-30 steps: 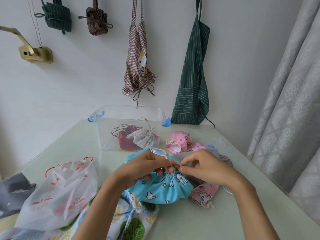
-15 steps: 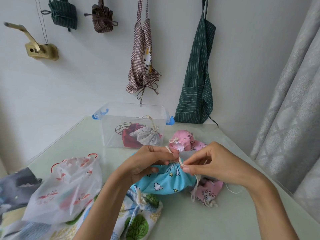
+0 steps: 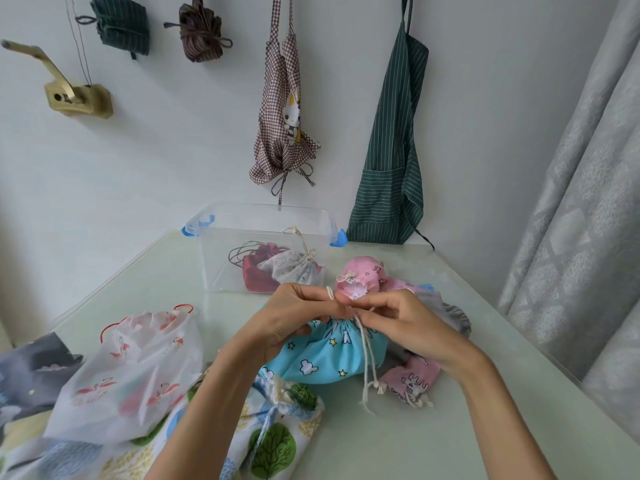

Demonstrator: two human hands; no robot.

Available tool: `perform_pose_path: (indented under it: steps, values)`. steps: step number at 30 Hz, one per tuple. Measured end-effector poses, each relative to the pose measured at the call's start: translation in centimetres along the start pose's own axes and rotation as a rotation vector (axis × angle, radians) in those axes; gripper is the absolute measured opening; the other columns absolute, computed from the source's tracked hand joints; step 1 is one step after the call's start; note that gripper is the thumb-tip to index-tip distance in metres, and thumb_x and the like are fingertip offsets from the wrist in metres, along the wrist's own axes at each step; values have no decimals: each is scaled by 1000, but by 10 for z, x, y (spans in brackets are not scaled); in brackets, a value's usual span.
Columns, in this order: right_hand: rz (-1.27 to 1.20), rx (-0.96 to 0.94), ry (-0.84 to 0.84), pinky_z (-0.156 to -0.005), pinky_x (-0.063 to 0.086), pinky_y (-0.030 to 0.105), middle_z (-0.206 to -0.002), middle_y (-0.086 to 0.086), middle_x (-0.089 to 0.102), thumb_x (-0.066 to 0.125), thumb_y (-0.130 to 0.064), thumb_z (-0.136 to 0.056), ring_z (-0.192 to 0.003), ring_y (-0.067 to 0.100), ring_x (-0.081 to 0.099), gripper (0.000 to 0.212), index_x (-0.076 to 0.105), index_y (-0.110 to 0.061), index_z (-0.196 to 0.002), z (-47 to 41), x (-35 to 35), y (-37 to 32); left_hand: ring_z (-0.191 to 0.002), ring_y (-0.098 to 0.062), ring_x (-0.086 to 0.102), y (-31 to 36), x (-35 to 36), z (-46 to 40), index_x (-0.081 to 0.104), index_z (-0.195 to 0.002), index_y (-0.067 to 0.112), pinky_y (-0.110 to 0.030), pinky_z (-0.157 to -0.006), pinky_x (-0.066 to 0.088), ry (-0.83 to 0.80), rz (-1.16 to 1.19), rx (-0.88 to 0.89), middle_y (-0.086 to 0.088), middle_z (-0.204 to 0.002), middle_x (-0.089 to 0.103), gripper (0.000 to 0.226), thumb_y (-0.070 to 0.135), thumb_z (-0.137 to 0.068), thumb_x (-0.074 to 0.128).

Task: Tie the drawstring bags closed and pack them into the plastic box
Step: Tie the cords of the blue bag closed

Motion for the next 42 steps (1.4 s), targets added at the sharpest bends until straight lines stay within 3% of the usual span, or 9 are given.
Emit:
perform_pose_path:
  steps: [6,8,12,17,21,26,31,35,42]
  values:
    - [-68,-45,180,-78,54,26,-80,-4,75,74,-15,-77,-83,21,69,15,75,-30,-79,-4,-8,2,-47,7,53,12,-3,0,74,-58,20,-7,-43,37,75,-63,115,10,-55,67,13,8,-64,77]
    - [-20,-61,233,-66,52,20,-71,-5,73,75,-16,-74,-69,11,66,11,74,-27,-75,-5,-6,1,-53,3,61,18,-2,1,74,-61,12,-6,-51,45,94,-118,182,2,-59,71,12,2,-65,78]
    - [-26,-94,281,-56,47,15,-62,-8,67,71,-9,-73,-56,0,56,17,69,-26,-69,-3,-3,-1,-65,-12,69,23,-9,3,74,-65,18,-28,-72,59,229,-264,273,0,-65,73,11,19,-55,80]
    - [-4,-147,295,-56,47,21,-65,1,68,72,-6,-72,-57,7,55,9,72,-15,-72,-2,-7,-3,-67,-10,71,25,-8,8,75,-70,33,-41,-72,59,372,-365,332,10,-65,73,13,32,-57,77]
    - [-24,-190,334,-64,52,22,-74,-2,74,74,-13,-77,-68,13,66,11,75,-24,-76,-1,-14,-5,-64,-2,68,27,-11,15,76,-72,31,-39,-67,58,510,-383,423,10,-66,73,5,34,-70,80]
    - [-278,68,149,-84,48,16,-96,-7,74,64,-30,-86,-95,3,67,15,71,-23,-97,-7,-3,23,-59,-7,63,33,-14,22,74,-65,23,-36,-62,55,587,-376,494,8,-62,70,19,41,-67,82]
    - [-437,95,175,-86,50,17,-101,-5,74,65,-19,-85,-100,7,66,15,73,-24,-97,-12,3,30,-62,-6,65,29,-15,18,76,-69,24,-37,-65,55,541,-408,483,9,-64,71,16,40,-67,81]
    - [-306,4,418,-71,50,10,-83,-9,74,67,-18,-84,-83,2,67,11,73,-27,-81,-9,-11,20,-74,-4,69,24,-16,11,78,-79,28,-39,-76,56,463,-365,422,11,-74,74,18,42,-70,78]
    - [689,-299,839,-75,38,32,-90,-2,56,53,-15,-94,-75,17,53,7,58,-13,-90,9,-21,-12,-60,-1,57,29,-22,12,74,-69,28,-27,-61,46,454,-375,434,14,-63,66,22,50,-74,72]
Point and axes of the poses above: each hand's wrist, its own z-axis away from the middle knuckle, its own x-axis out of the palm, y = z × x, the point moved 7 cm from there along -z, towards the middle knuckle
